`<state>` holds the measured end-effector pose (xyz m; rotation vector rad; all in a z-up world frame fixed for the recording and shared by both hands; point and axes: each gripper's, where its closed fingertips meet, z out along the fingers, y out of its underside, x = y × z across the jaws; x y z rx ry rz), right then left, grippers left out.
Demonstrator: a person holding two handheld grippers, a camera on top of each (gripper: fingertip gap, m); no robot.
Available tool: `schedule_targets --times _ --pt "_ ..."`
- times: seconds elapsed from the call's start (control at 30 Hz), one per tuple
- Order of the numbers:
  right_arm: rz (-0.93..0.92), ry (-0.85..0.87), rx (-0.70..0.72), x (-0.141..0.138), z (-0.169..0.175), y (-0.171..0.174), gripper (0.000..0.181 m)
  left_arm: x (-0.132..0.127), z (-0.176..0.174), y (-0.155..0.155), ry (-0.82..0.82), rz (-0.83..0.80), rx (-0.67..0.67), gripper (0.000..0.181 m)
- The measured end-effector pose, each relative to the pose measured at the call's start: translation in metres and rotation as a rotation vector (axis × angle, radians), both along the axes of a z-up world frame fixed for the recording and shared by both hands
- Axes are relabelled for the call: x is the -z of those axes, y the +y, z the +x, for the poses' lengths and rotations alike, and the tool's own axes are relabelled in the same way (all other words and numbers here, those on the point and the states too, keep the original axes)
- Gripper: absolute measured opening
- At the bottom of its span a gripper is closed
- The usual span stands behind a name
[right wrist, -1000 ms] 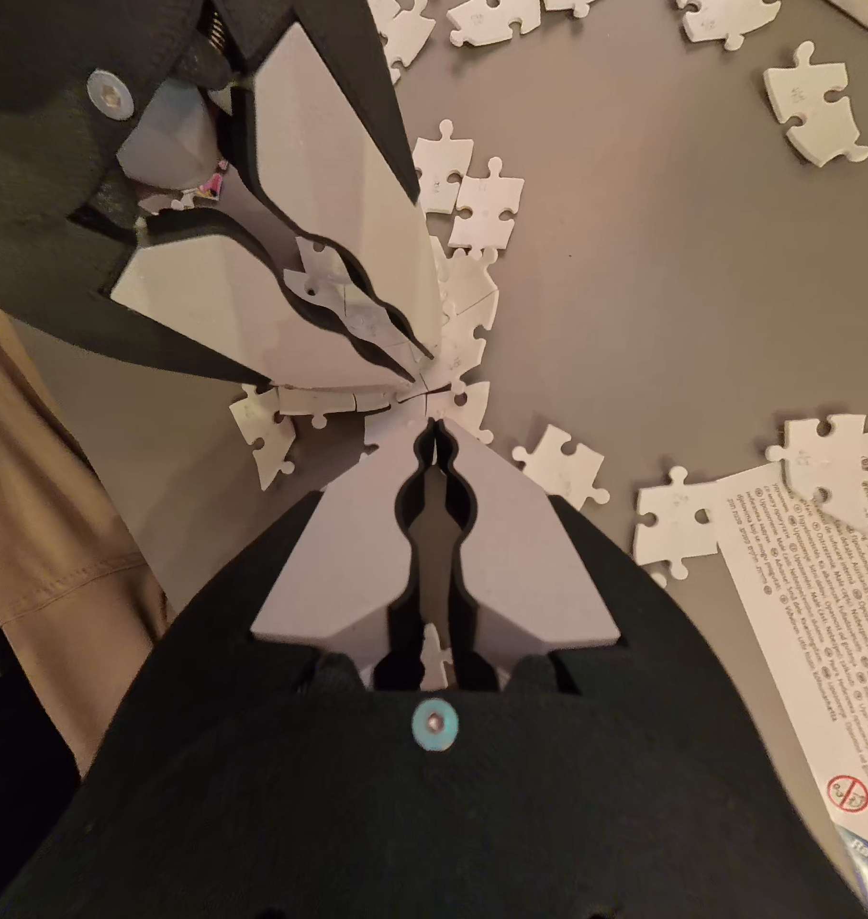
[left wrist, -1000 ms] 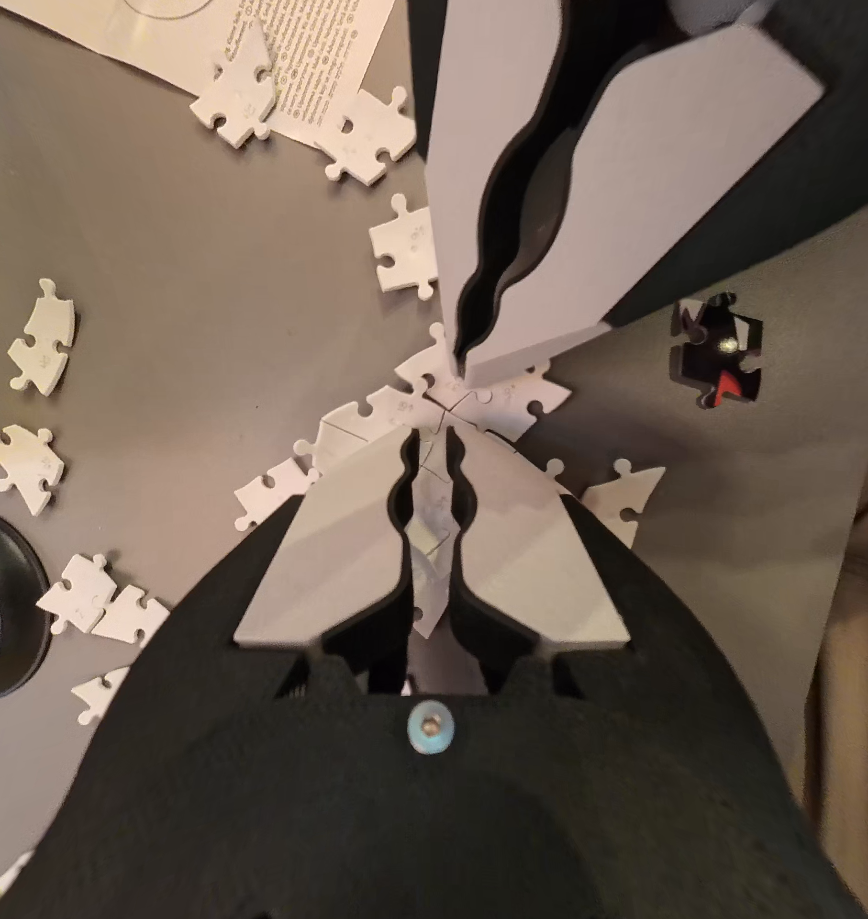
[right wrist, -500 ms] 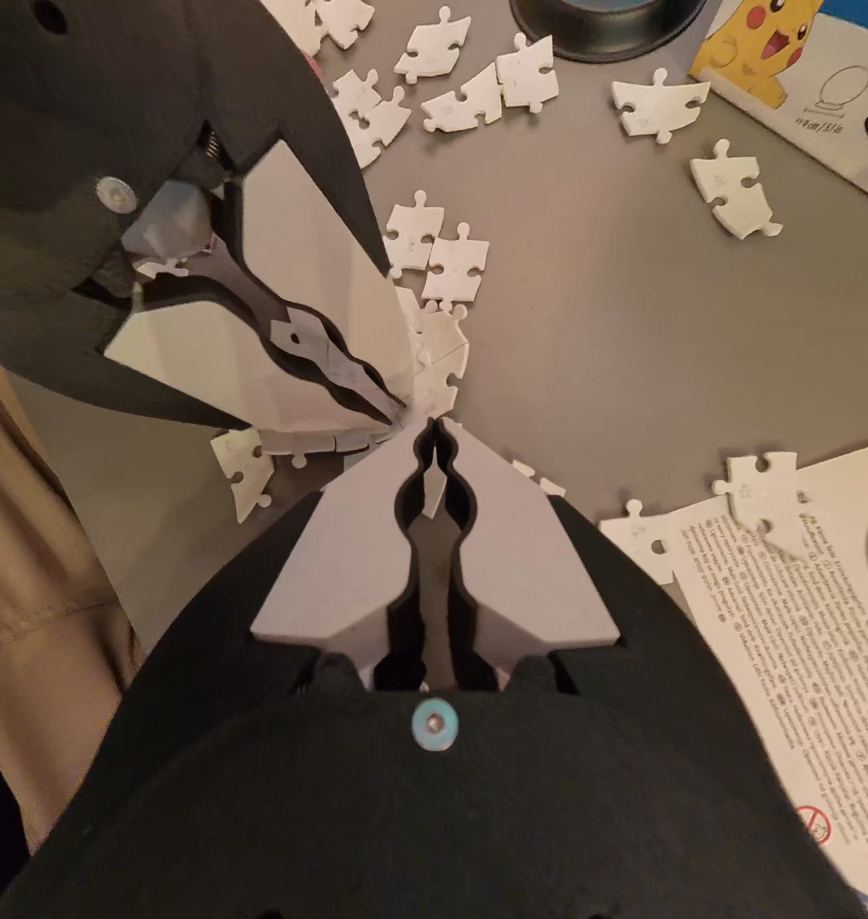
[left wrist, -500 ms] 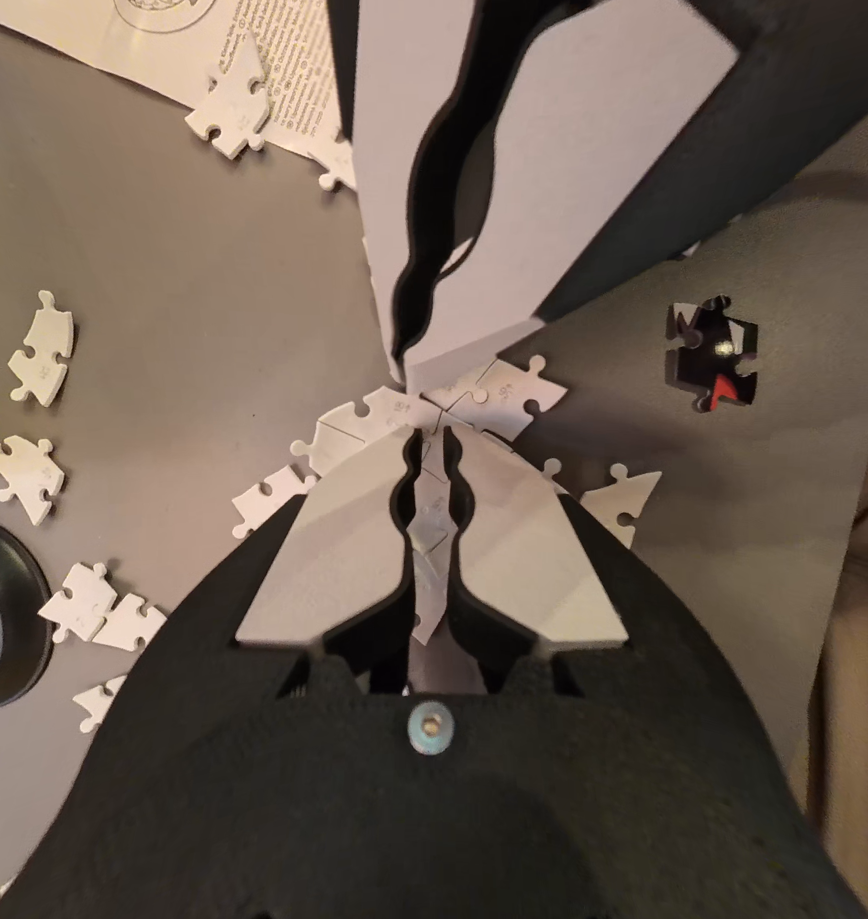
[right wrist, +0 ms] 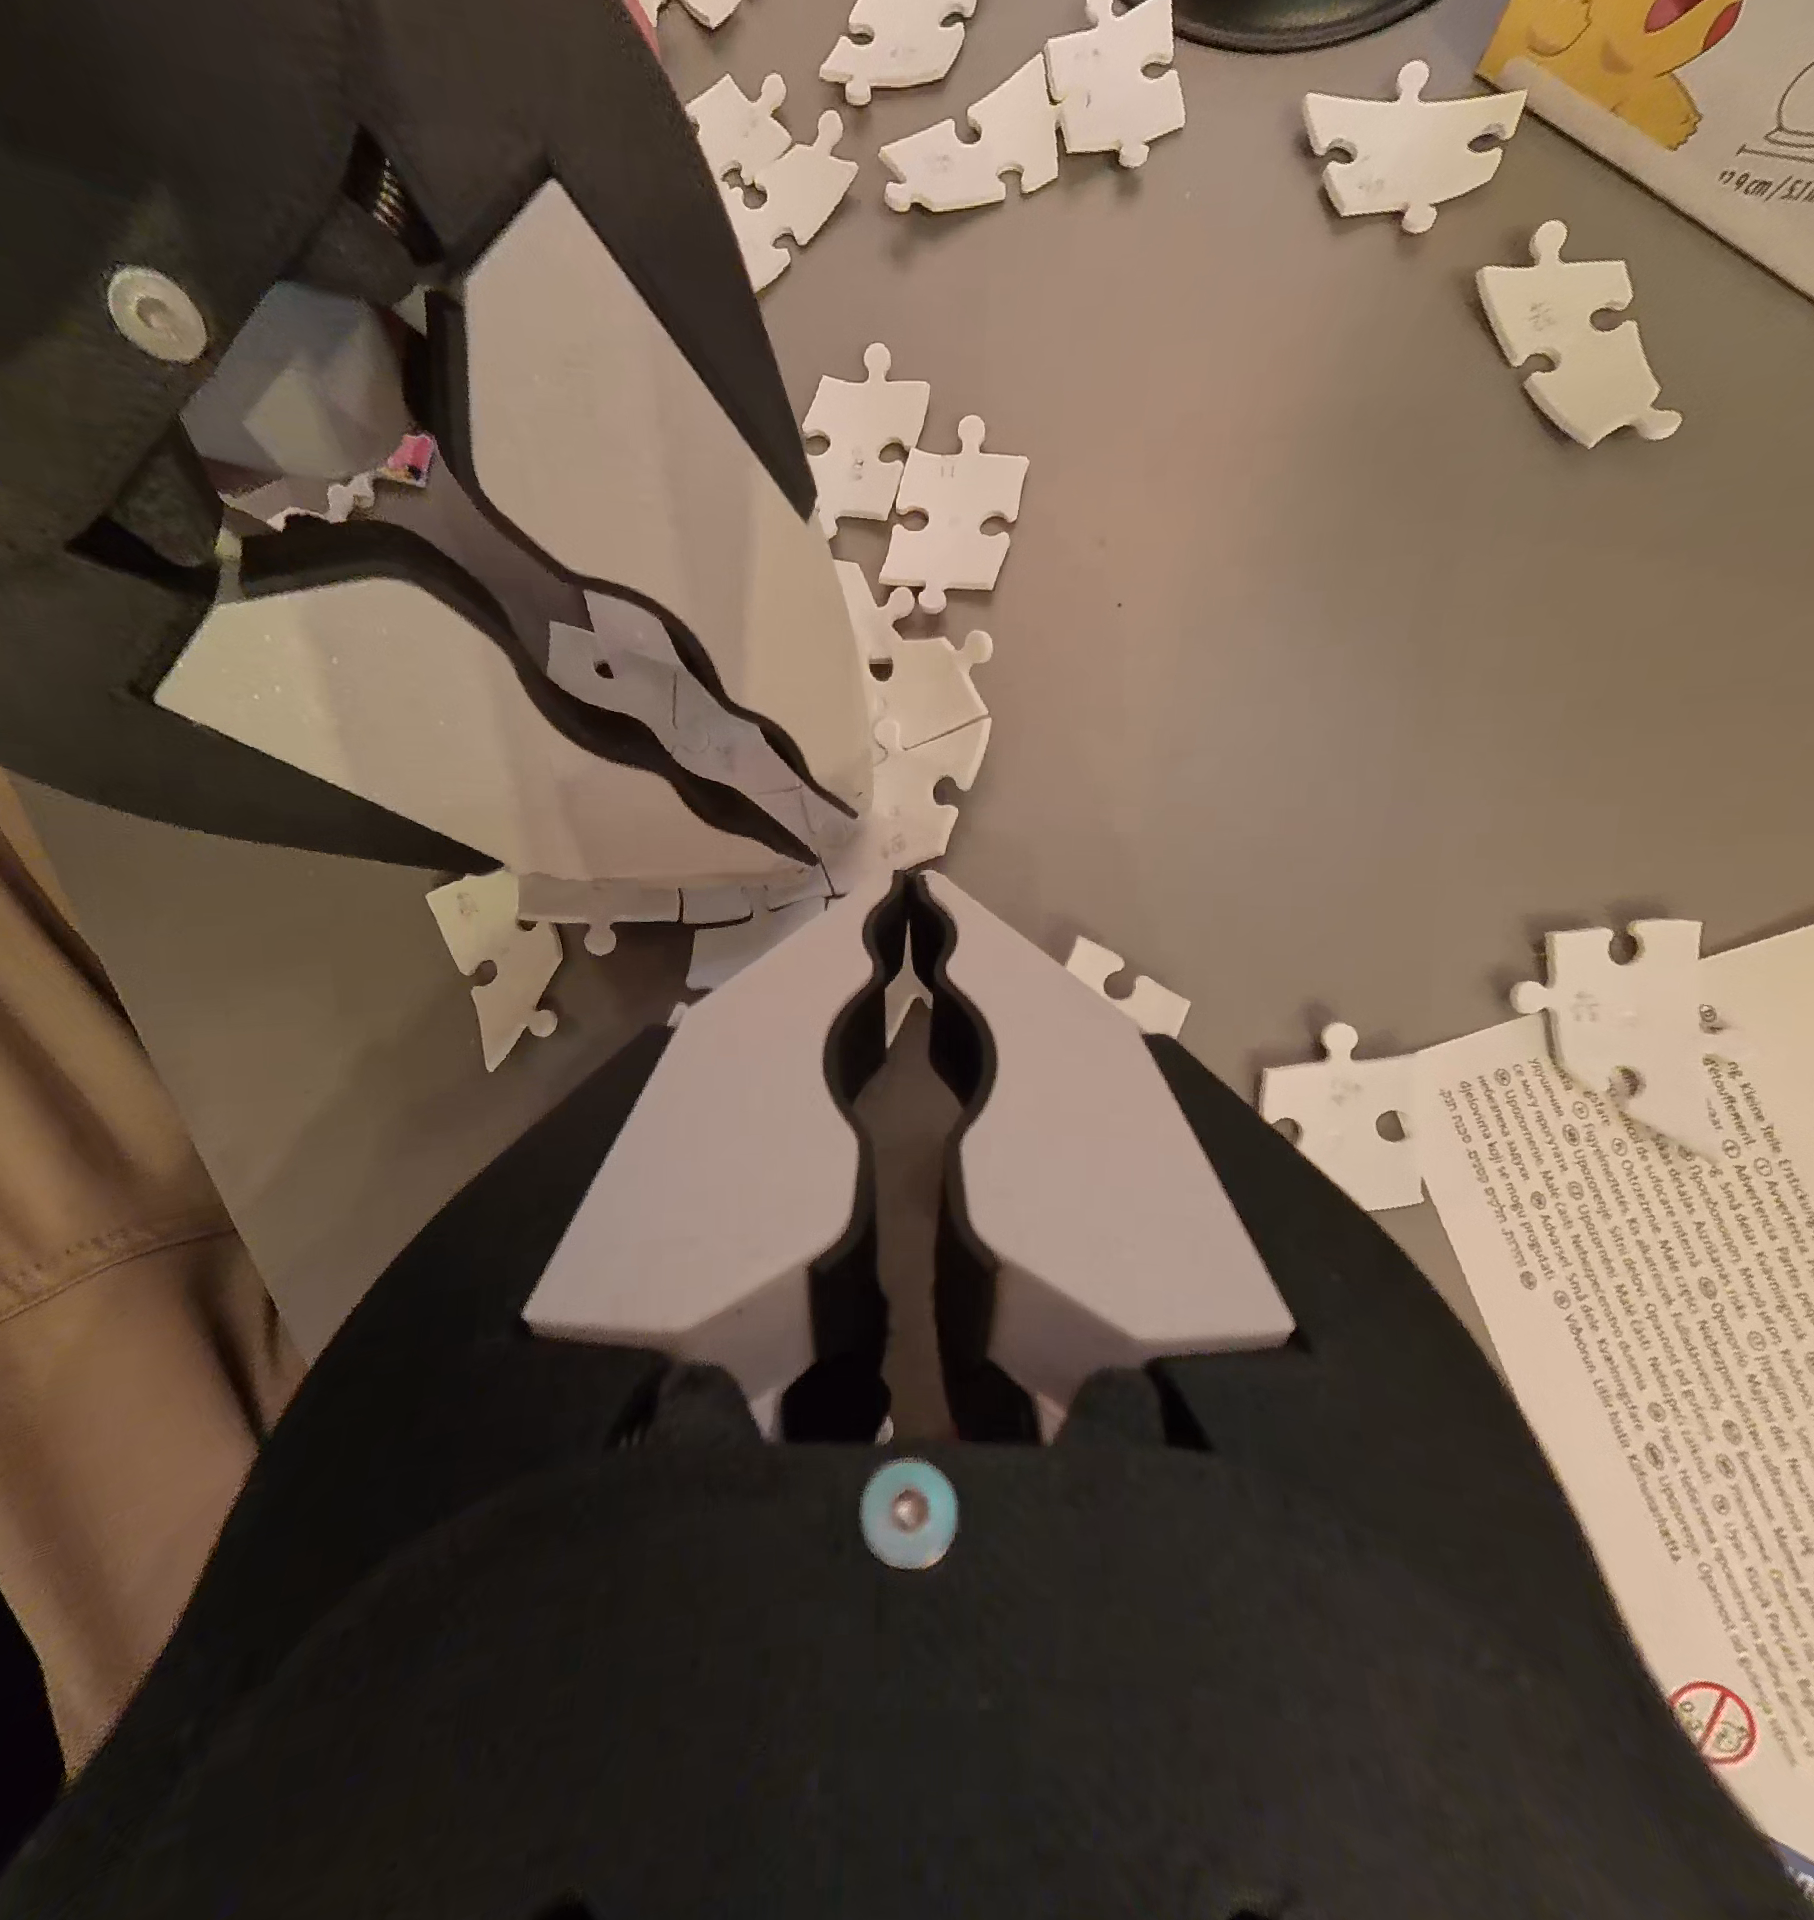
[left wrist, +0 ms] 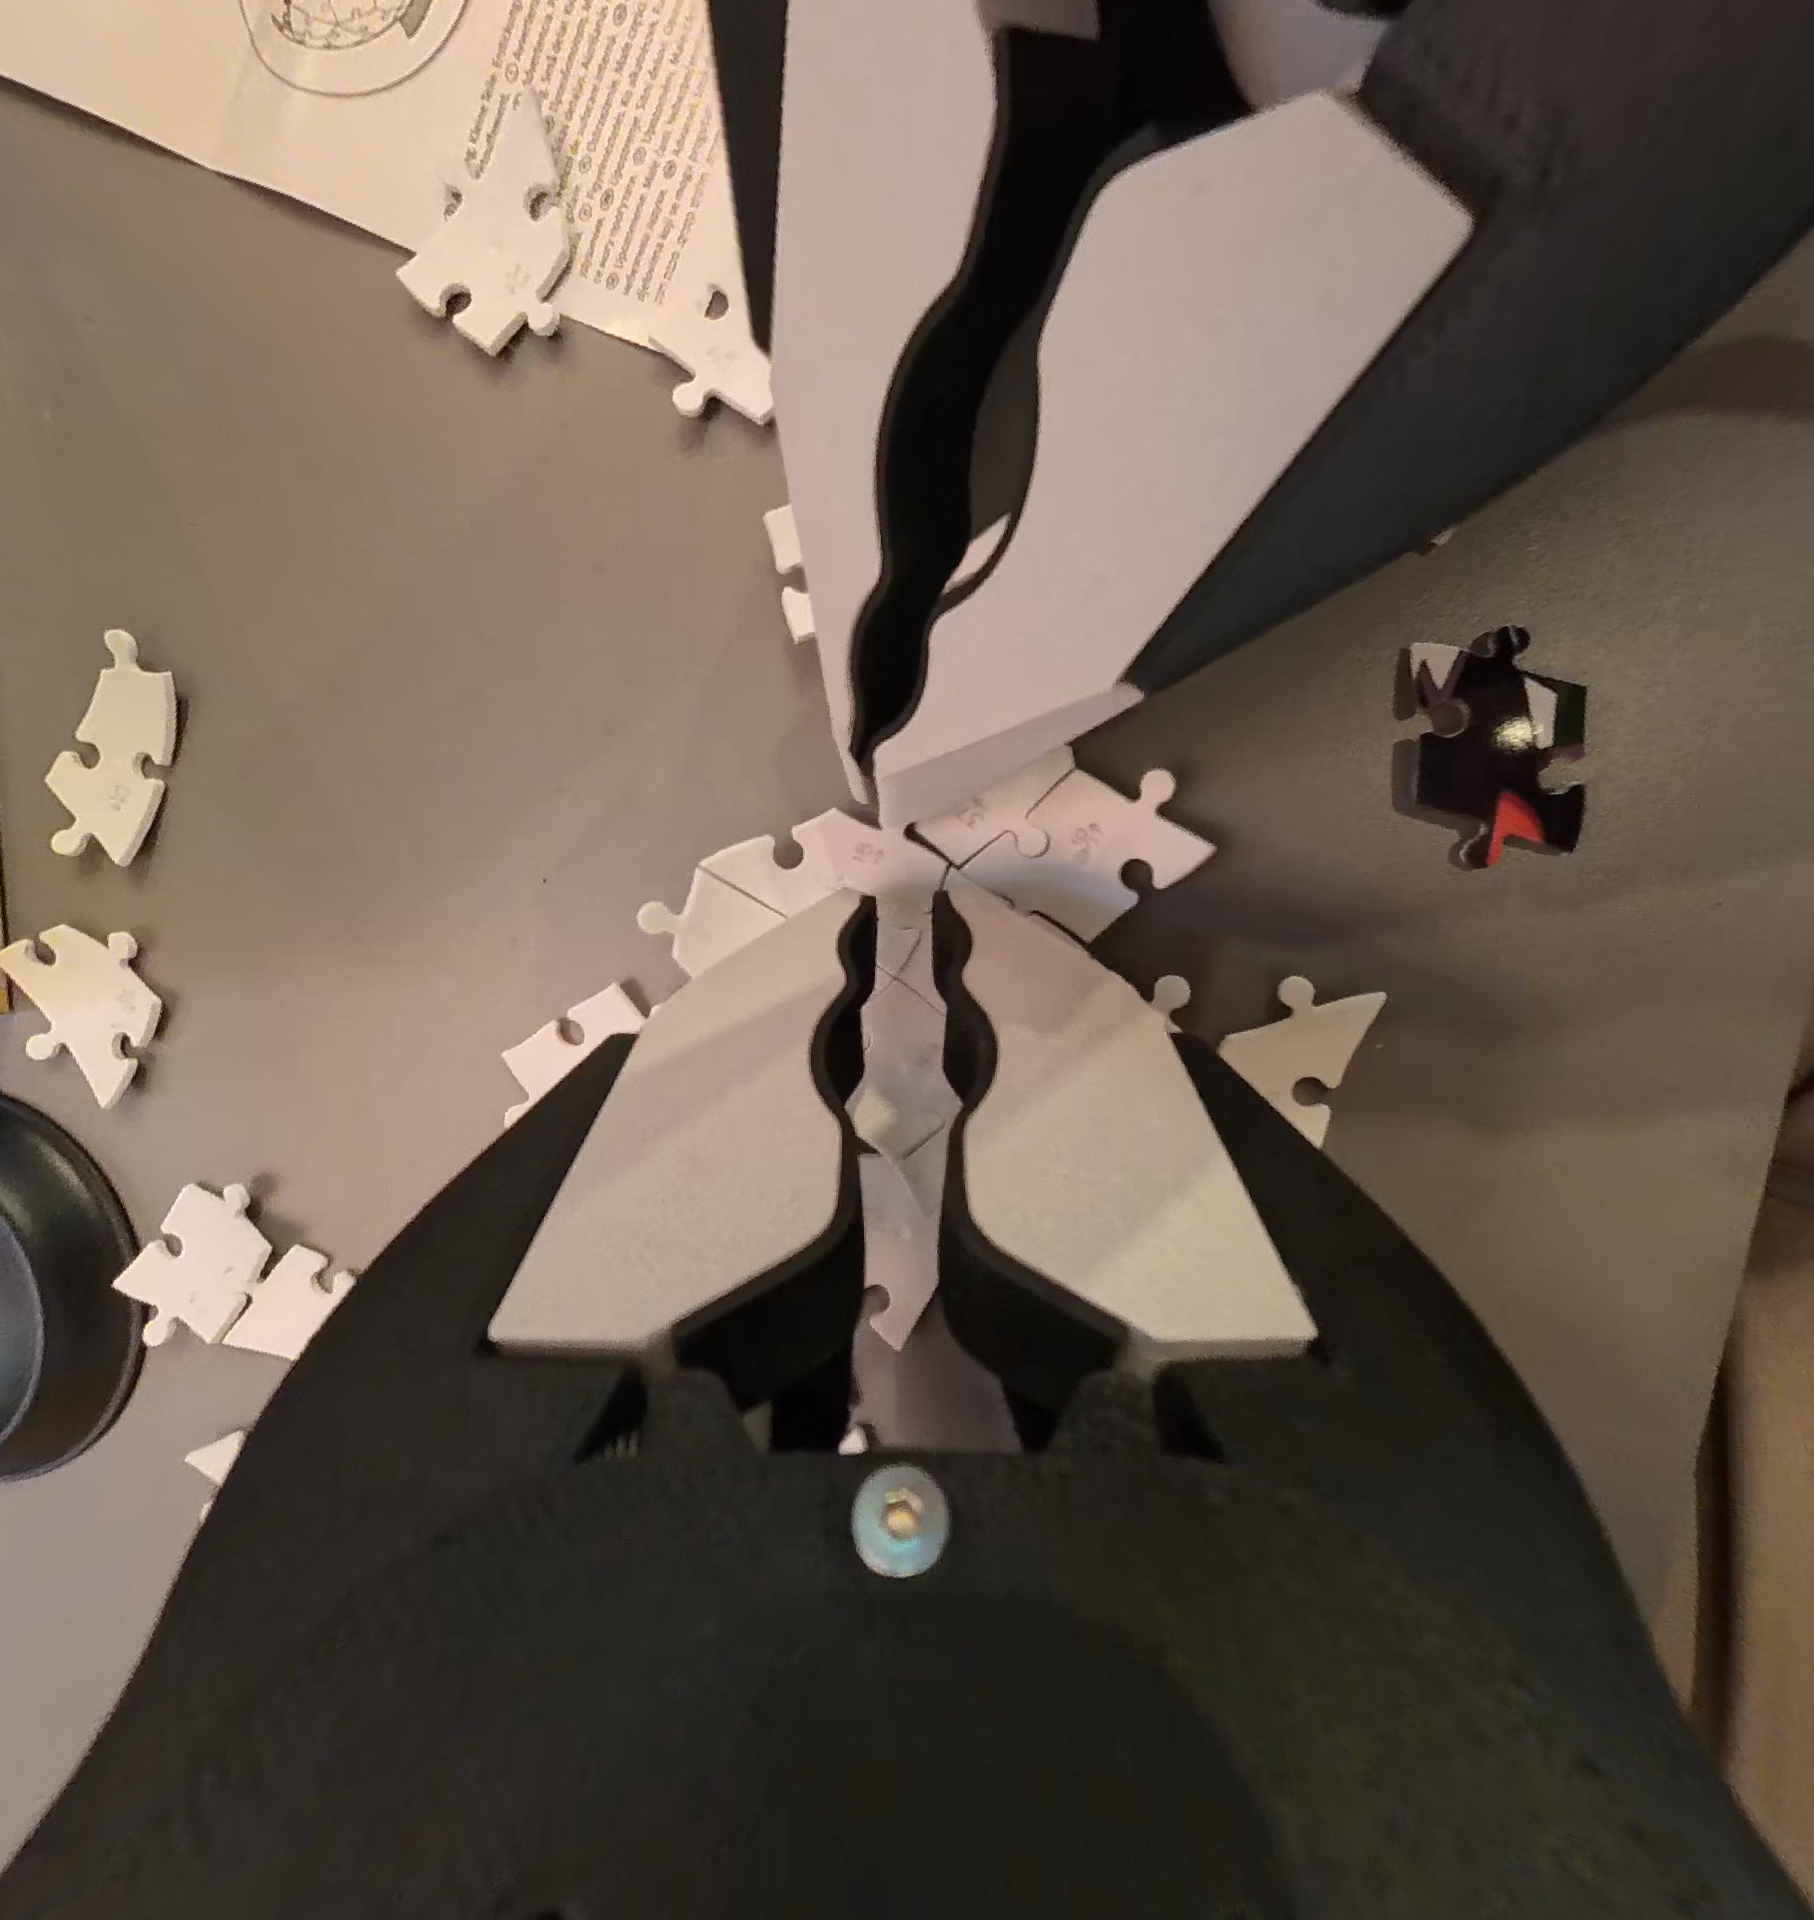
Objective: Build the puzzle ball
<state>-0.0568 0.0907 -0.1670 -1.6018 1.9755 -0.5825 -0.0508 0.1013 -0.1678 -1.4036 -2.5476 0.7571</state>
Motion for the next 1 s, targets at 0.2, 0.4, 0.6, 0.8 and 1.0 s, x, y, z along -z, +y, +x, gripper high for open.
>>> schedule_targets --times 0.2,0.4,0.6,0.8,1.0 --pt "-0.013 0.012 -0.007 0.002 -0.001 0.001 0.000 -0.006 0.001 -0.003 0.016 -0.010 -0.011 0.009" --pt "-0.020 0.015 -0.012 0.002 -0.001 0.001 0.000 -0.016 0.009 -0.006 0.034 -0.027 -0.045 0.013" --pt "-0.025 0.015 -0.013 0.002 -0.001 0.001 0.000 -0.023 0.037 -0.014 0.058 0.003 -0.201 0.031" --pt "-0.027 0.014 -0.013 0.002 -0.001 0.001 0.000 -0.014 0.044 0.000 0.234 0.225 -0.328 0.042" --pt "-0.024 0.011 -0.010 0.002 -0.001 0.001 0.000 -0.005 0.029 0.010 0.376 0.378 -0.352 0.036"
